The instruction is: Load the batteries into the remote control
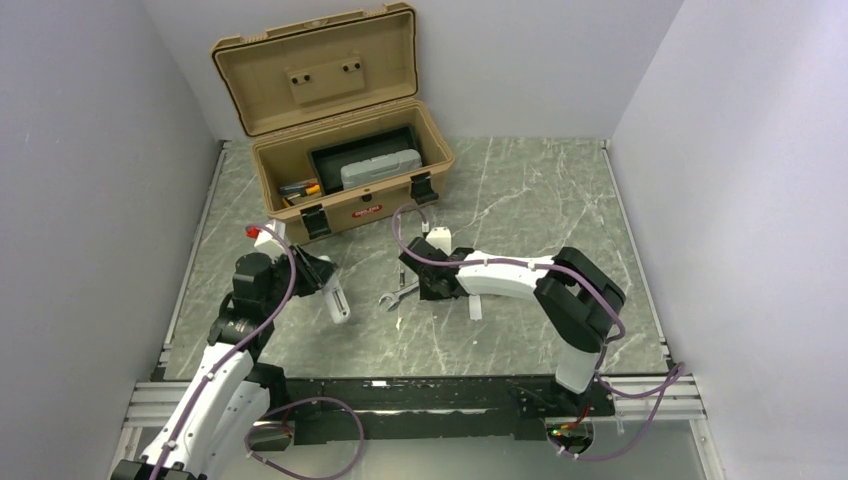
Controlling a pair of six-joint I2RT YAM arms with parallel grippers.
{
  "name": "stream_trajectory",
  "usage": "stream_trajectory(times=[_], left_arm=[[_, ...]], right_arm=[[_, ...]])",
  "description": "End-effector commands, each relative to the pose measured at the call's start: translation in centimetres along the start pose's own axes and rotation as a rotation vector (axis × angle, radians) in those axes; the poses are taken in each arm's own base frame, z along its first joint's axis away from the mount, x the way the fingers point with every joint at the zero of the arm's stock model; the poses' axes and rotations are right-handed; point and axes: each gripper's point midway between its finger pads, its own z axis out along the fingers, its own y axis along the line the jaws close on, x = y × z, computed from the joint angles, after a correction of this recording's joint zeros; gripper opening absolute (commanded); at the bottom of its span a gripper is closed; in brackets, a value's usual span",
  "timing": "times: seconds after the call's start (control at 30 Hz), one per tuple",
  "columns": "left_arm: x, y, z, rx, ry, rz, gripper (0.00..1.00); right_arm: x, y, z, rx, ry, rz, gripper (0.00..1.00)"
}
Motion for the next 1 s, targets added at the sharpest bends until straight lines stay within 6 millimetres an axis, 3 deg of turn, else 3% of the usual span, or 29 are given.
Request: stream_trajectory(times=[0.0, 0.4, 0.53, 0.67, 0.8, 0.97], left_arm=[[-1.3, -1.1, 0.0, 0.046, -0.037, 0.025, 0.00], [-1.5, -1.5, -0.1, 0.059, -0.033, 0.022, 0.00], [-1.7, -2.2, -0.3, 0.087, -0.033, 0.017, 0.00], [-1.7, -3.2, -0.5, 0.132, -0.029, 0.006, 0.00], [-1.0, -5.0, -0.4, 0.254, 0.000, -0.041, 0.00], [0.1, -7.7, -0.5, 0.427, 0.064, -0.116, 0.00]], right_arm=[[-0.4, 1.0, 0.3, -0.022, -0.001, -0.006, 0.28], [1.0, -0.6, 0.0, 0.005, 0.034, -0.047, 0.01], [0.4, -0.4, -1.3, -0.054, -0.007, -0.085, 0.00], [-1.6, 0.4, -4.8, -0.168, -0.130, -0.125, 0.00], [-4.2, 1.9, -9.7, -0.308, -0.275, -0.136, 0.00], [-5.2, 4.5, -13.6, -0.498, -0.363, -0.170, 0.00]])
